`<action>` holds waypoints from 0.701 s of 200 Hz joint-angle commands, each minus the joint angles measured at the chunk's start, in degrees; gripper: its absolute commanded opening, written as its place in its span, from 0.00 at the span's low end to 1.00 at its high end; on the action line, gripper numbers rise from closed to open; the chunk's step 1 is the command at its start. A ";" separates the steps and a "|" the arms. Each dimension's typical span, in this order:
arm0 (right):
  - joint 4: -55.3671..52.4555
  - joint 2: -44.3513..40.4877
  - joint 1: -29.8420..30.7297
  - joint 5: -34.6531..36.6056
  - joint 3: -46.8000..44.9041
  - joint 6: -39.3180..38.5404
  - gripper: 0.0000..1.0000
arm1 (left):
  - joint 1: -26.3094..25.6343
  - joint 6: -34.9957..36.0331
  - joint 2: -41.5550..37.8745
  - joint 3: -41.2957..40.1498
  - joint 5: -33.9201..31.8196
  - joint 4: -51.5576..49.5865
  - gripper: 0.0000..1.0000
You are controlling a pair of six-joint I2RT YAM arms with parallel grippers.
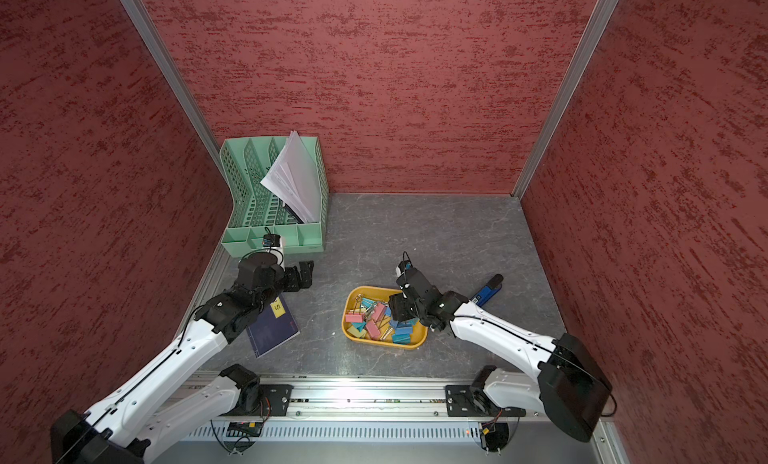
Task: Put the binder clips in the storage box
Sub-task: Adjust the binder clip in the storage box, then reset both arms
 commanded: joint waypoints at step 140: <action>19.47 -4.86 -19.18 -14.24 -6.74 -9.97 0.98 | 1.63 6.16 -0.50 -16.08 -10.61 25.77 1.00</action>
